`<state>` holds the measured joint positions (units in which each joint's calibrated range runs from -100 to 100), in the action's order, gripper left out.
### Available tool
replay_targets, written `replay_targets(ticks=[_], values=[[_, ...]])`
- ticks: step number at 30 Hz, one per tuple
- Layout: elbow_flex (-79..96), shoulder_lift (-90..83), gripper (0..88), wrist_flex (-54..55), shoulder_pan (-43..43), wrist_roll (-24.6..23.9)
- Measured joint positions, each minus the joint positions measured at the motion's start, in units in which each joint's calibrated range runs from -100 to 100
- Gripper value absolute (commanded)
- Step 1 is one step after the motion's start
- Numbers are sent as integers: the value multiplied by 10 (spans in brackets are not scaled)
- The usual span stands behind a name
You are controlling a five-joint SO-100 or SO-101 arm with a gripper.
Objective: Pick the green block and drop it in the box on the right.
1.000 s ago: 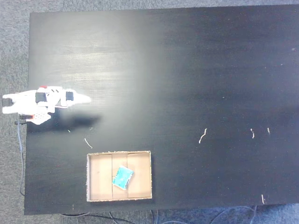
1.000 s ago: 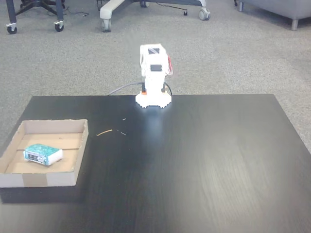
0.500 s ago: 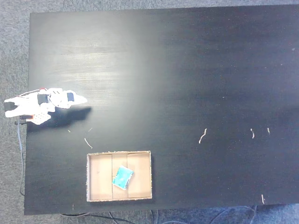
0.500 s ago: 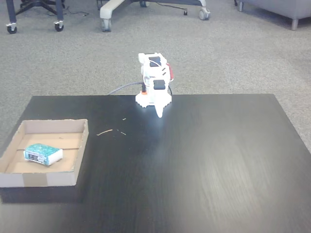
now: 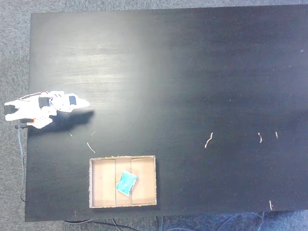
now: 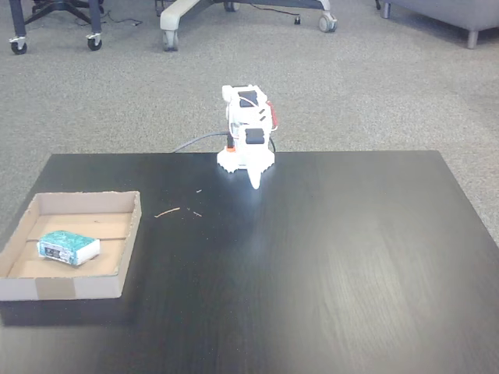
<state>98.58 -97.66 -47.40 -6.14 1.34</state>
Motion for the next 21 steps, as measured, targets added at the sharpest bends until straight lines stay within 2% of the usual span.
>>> replay_targets(ticks=[21], values=[[0, 0, 2, 0, -2, 3]])
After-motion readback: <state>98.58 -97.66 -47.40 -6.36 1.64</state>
